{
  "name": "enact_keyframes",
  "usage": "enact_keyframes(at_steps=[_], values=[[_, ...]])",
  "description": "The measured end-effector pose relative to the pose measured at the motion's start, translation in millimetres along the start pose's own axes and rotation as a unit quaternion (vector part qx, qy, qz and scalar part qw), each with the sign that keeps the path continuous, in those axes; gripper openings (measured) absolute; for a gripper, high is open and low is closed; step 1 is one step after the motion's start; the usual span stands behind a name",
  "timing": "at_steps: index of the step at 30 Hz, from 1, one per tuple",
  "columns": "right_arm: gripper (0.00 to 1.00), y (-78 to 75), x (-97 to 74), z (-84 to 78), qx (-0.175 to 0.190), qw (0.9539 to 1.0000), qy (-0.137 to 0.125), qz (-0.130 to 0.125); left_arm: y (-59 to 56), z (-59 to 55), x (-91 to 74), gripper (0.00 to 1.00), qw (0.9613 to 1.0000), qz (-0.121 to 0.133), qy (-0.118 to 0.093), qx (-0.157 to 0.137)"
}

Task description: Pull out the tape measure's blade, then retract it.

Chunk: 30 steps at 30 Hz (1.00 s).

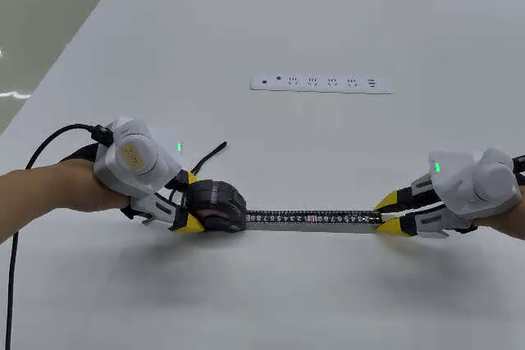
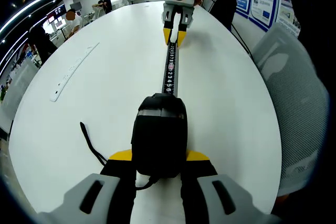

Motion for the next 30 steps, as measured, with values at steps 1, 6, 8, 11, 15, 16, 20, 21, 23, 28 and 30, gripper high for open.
enact_keyframes(at_steps=[1, 6, 8, 11, 15, 16, 20, 21, 23, 28, 30], values=[[0.12, 0.6, -0.9, 0.9, 0.0, 1.0, 0.001, 0.0, 0.1, 0.0, 0.0, 0.27, 1.0, 0.0, 0.0, 0.0], [0.12, 1.4, -3.4, -0.1, 0.0, 1.0, 0.003, 0.0, 0.1, 0.1, 0.4, 0.27, 1.0, 0.0, 0.0, 0.0], [0.12, 1.1, -4.0, -2.6, 0.0, 1.0, 0.005, 0.0, -0.2, 0.5, 0.5, 0.27, 1.0, 0.0, 0.0, 0.001], [0.12, 0.9, -5.6, -5.9, 0.001, 1.0, 0.007, -0.001, -0.7, 1.0, 0.5, 0.27, 1.0, 0.0, 0.001, 0.001], [0.12, 1.8, -8.7, -9.3, 0.002, 0.9999, 0.011, -0.001, -1.2, 1.4, 0.6, 0.27, 1.0, 0.0, 0.001, 0.001], [0.12, 2.1, -9.2, -9.6, 0.003, 0.9999, 0.012, -0.001, -1.2, 1.3, 0.7, 0.27, 1.0, 0.0, 0.001, 0.001], [0.12, 1.3, -10.2, -14.9, 0.004, 0.9999, 0.014, -0.003, -0.5, 0.5, 1.1, 0.27, 1.0, 0.0, 0.001, 0.001], [0.12, 1.9, -11.0, -14.2, 0.004, 0.9999, 0.015, -0.003, -0.4, 0.4, 1.1, 0.27, 1.0, 0.0, 0.001, 0.001], [0.12, 3.2, -12.8, -14.5, 0.004, 0.9998, 0.017, -0.003, 0.0, -0.1, 1.4, 0.27, 1.0, 0.0, 0.001, 0.001], [0.12, 3.8, -16.2, -17.8, 0.006, 0.9998, 0.02, -0.005, -0.5, -0.1, 1.4, 0.27, 1.0, 0.0, 0.001, 0.001], [0.12, 3.9, -18.0, -17.8, 0.007, 0.9997, 0.021, -0.006, -0.4, -0.3, 1.4, 0.27, 1.0, 0.0, 0.001, 0.001]])
Point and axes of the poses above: the centre of the closed fingertips' face, and the gripper's own axes: x roughly forward along the fingers, y roughly to its left, z roughly out of its top, the point moved 7 cm from there along -x, roughly backward along the fingers, and after that the axes turned 12 degrees about -x, right-handed, at the moved point
